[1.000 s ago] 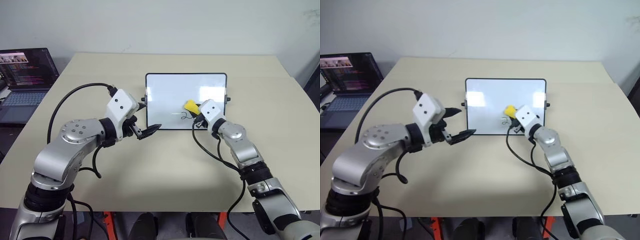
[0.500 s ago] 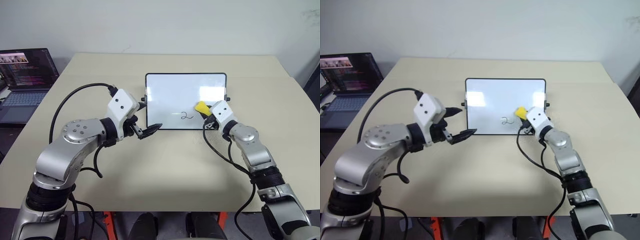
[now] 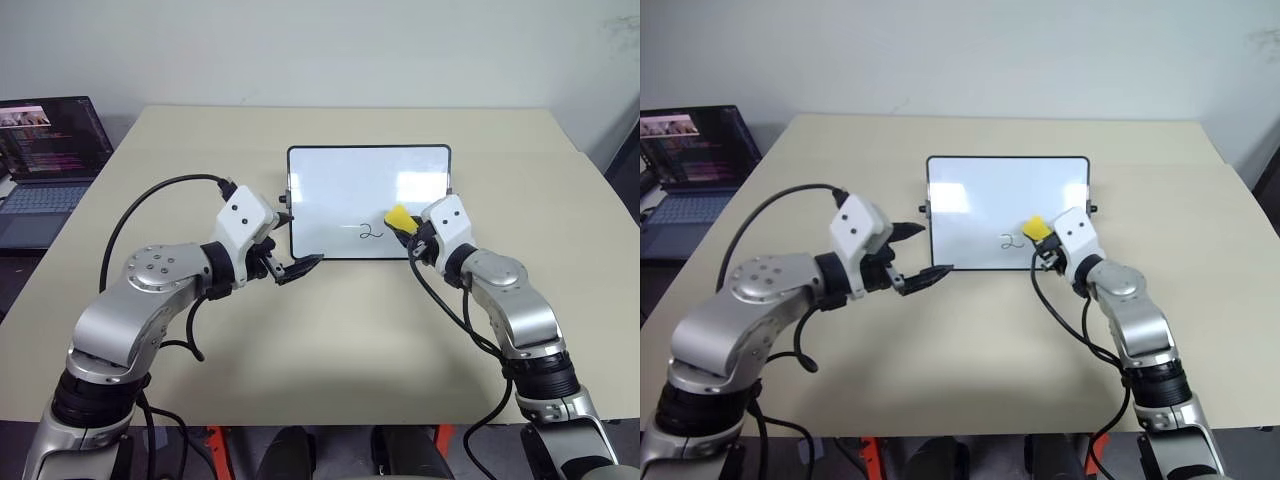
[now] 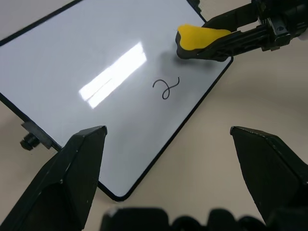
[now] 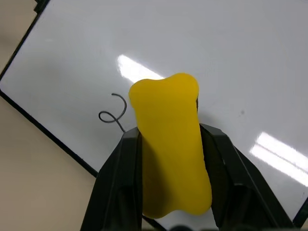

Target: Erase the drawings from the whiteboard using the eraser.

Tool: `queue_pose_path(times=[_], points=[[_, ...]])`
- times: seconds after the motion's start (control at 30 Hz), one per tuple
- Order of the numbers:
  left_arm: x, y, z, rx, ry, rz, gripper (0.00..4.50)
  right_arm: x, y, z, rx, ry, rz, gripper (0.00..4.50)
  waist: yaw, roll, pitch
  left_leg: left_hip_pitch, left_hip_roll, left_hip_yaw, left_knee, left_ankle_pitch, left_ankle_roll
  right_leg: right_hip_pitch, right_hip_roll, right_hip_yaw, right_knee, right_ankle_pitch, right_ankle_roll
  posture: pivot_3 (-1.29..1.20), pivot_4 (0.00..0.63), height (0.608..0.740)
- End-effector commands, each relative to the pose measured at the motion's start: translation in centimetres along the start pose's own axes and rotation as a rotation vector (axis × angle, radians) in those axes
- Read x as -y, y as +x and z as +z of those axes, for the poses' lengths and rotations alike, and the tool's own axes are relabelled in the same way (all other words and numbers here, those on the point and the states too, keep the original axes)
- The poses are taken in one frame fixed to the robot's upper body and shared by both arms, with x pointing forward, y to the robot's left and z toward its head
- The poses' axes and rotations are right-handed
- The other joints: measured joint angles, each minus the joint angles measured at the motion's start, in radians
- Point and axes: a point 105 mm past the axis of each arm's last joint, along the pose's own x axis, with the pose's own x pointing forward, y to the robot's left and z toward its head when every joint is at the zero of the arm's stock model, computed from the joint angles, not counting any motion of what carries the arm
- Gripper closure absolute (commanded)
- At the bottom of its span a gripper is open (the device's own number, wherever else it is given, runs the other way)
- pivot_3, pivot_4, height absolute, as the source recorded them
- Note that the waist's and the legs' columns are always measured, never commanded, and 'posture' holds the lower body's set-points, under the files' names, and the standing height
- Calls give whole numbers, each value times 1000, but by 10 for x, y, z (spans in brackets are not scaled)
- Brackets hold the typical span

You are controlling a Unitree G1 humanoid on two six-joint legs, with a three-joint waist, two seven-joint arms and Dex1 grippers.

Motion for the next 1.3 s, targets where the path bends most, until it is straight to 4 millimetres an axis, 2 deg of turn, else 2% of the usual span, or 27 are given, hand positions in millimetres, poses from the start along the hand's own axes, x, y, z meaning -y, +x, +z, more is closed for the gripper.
queue_pose_path(times=[0.03, 0.3, 0.53, 0.63, 0.73, 0.8, 0.93, 1.07, 1.3], points=[[3, -2, 6, 23, 37, 1, 0, 4, -1, 21, 74, -11, -26, 3125, -1, 0, 0, 0, 0, 0, 0, 0, 0, 0, 0, 0, 0, 0, 0, 0, 150, 740], [9, -4, -12, -7, 16, 1, 0, 1, 3, 32, 110, -14, -20, 3125, -2, 0, 0, 0, 0, 0, 0, 0, 0, 0, 0, 0, 0, 0, 0, 0, 150, 740], [10, -4, -15, -7, 18, 5, 0, -3, 8, 45, 159, -40, -4, 3125, -1, 0, 0, 0, 0, 0, 0, 0, 0, 0, 0, 0, 0, 0, 0, 0, 150, 740], [10, -4, -15, -6, 20, 4, 0, -14, 12, 58, 216, -89, 30, 3125, -3, 0, 0, 0, 0, 0, 0, 0, 0, 0, 0, 0, 0, 0, 0, 0, 150, 740], [9, -3, -13, -2, 29, 1, 0, -32, 19, 75, 283, -124, 76, 3125, -5, 0, 0, 0, 0, 0, 0, 0, 0, 0, 0, 0, 0, 0, 0, 0, 150, 740], [8, -3, -12, 1, 34, 0, 0, -41, 24, 79, 302, -123, 96, 3125, -4, 0, 0, 0, 0, 0, 0, 0, 0, 0, 0, 0, 0, 0, 0, 0, 150, 740], [7, -4, -11, 3, 39, 0, 0, -55, 33, 80, 322, -121, 122, 3125, -3, 0, 0, 0, 0, 0, 0, 0, 0, 0, 0, 0, 0, 0, 0, 0, 150, 740], [9, -4, -11, 1, 40, 0, 0, -67, 41, 68, 313, -150, 156, 3125, -2, 0, 0, 0, 0, 0, 0, 0, 0, 0, 0, 0, 0, 0, 0, 0, 150, 740], [7, -8, -11, -4, 45, 11, 0, -73, 47, 60, 309, -154, 173, 3125, -3, 0, 0, 0, 0, 0, 0, 0, 0, 0, 0, 0, 0, 0, 0, 0, 150, 740]])
